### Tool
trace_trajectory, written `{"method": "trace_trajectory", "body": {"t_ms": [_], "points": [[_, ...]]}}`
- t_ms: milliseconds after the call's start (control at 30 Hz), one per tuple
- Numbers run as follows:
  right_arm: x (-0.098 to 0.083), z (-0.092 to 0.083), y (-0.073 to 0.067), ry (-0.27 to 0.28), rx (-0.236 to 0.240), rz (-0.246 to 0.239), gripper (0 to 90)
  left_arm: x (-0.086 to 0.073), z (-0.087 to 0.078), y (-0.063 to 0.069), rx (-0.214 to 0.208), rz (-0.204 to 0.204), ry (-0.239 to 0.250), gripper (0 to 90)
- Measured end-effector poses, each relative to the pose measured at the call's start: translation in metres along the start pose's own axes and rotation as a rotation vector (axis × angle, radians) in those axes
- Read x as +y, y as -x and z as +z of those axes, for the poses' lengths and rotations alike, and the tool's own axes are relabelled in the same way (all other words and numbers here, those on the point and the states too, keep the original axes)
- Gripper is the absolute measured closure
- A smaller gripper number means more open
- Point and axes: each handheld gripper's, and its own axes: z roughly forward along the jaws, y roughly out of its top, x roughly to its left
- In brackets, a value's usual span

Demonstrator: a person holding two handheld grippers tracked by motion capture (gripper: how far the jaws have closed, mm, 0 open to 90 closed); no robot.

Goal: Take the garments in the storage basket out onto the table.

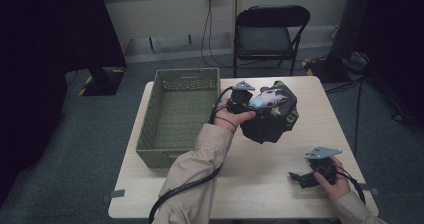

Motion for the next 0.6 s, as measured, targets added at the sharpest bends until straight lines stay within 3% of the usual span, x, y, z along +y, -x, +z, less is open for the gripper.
{"method": "trace_trajectory", "body": {"t_ms": [600], "points": [[0.0,0.0,0.0,-0.001,0.002,0.0,0.0,-0.021,0.025,0.002,0.046,-0.035,0.003,64.2]]}}
